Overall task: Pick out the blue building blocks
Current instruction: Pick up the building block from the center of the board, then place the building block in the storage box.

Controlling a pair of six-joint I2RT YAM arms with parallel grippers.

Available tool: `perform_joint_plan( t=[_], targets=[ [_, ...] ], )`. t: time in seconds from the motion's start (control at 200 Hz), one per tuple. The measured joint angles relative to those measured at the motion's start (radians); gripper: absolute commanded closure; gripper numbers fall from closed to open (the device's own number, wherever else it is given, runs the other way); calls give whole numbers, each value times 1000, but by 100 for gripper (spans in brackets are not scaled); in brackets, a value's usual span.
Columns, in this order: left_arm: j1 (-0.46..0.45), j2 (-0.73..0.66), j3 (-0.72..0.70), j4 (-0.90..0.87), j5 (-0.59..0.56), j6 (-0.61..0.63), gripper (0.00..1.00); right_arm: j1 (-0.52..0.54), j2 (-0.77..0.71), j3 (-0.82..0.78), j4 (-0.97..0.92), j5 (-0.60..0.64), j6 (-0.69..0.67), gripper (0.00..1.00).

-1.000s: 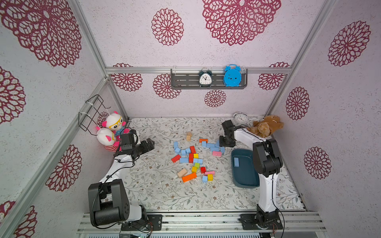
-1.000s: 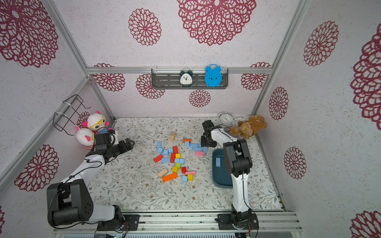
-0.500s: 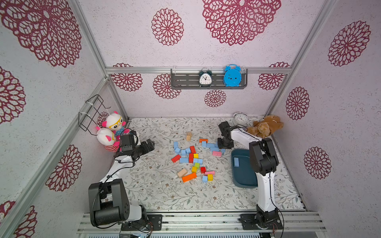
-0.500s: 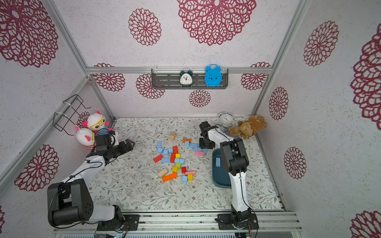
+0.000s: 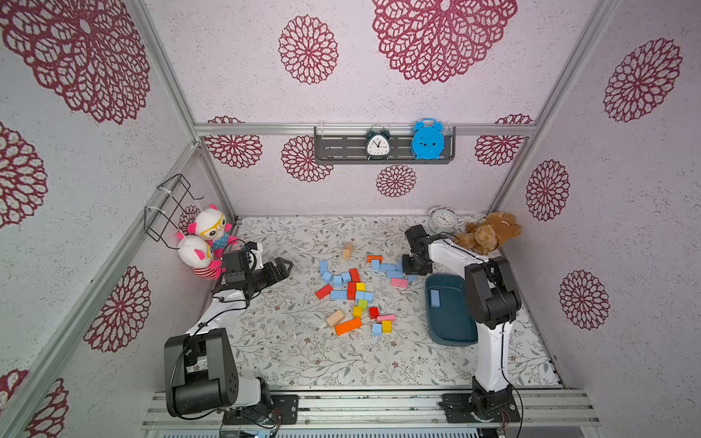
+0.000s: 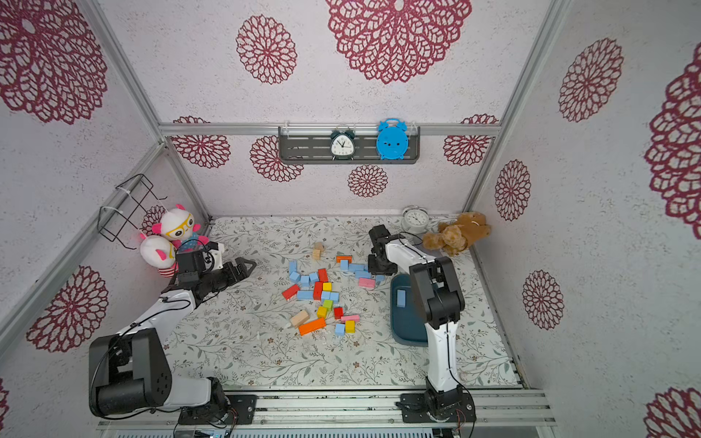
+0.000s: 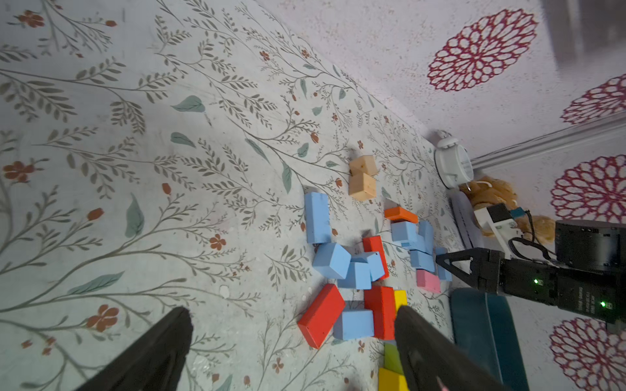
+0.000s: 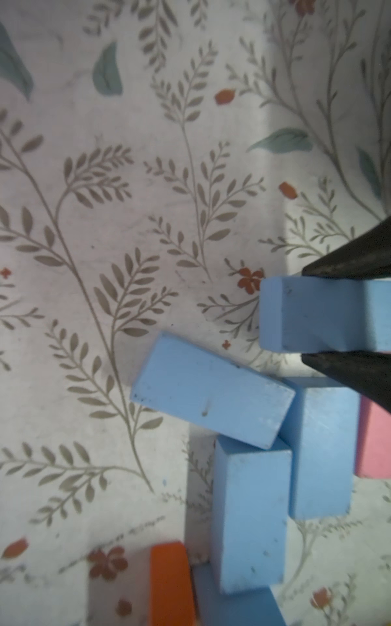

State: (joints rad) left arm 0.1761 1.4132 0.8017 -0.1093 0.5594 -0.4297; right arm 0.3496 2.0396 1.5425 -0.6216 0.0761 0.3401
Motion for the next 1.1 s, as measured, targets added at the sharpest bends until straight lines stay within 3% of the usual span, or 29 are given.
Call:
perform_joint_plan(
  t=[0.22, 0.49, 0.72, 1.101],
  targets=[
    [-74, 1, 0, 18, 51, 3, 3, -29, -276, -109, 16, 31, -19, 76],
    [-112, 4, 0, 18, 54, 19, 3, -206, -557, -359, -39, 95, -63, 75],
    [-114, 16, 0, 16, 52, 27, 3, -213, -534, -514, -53, 55, -69, 74],
    [-117, 16, 0, 16, 40, 41, 3, -214, -392, -524, 41, 14, -85, 71]
  ],
)
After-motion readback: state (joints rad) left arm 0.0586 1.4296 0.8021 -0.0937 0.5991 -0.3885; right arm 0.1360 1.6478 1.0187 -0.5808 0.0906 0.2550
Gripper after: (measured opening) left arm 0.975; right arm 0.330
